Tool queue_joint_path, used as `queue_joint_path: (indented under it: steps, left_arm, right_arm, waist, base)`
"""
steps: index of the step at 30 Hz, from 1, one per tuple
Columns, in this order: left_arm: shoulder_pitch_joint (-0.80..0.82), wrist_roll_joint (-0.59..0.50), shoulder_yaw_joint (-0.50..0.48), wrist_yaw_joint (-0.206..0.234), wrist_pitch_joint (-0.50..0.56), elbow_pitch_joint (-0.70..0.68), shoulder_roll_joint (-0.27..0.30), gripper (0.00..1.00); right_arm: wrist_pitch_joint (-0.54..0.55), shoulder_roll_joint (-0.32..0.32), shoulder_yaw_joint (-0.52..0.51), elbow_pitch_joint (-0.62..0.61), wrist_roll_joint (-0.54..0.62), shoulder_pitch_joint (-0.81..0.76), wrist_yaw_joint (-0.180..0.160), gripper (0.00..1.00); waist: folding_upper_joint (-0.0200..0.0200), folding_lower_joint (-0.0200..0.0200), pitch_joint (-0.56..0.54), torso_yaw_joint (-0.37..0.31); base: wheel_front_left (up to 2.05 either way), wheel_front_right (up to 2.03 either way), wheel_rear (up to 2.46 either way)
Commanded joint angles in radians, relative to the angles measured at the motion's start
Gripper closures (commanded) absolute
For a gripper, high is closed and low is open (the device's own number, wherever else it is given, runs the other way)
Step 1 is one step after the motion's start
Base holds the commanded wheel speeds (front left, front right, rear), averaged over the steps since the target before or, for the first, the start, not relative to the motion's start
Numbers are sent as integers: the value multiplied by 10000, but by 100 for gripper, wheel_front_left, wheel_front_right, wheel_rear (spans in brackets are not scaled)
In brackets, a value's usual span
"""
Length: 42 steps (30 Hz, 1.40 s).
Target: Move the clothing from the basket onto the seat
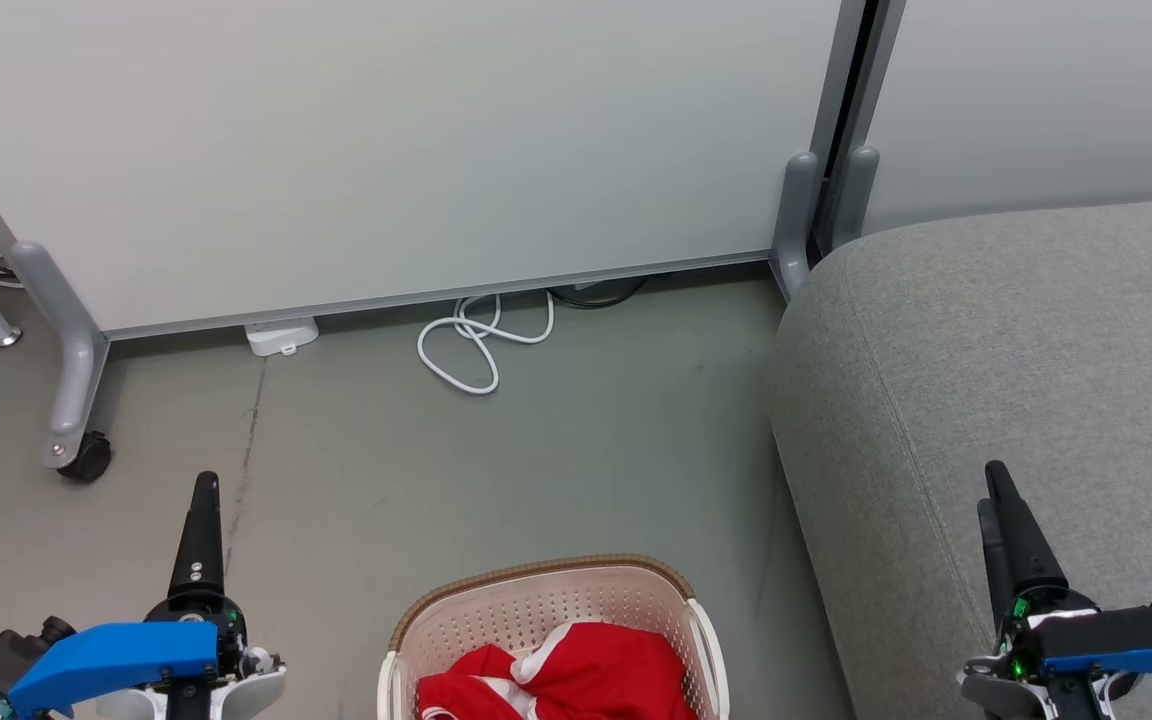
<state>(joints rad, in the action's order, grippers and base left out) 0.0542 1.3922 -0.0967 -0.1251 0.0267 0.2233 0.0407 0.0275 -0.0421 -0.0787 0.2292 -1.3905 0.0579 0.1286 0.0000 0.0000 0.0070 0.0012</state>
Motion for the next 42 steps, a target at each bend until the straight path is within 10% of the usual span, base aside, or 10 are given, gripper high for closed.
queue_joint_path:
  steps: [1, 42]
  left_arm:
    - [312, -372, 9, 43, -93, -261, 75, 0]
    - [374, -8235, 1970, 1393, -1535, -282, 464, 0]
  right_arm:
    - [-109, -47, 38, -276, 415, 178, 9, 0]
    - [-1542, -81, 1010, -342, 7677, -1, 19, 0]
  waist:
    - [0, 0, 2, 5]
    - [0, 0, -14, 221]
  base:
    - [0, 0, 0]
    - [0, 0, 0]
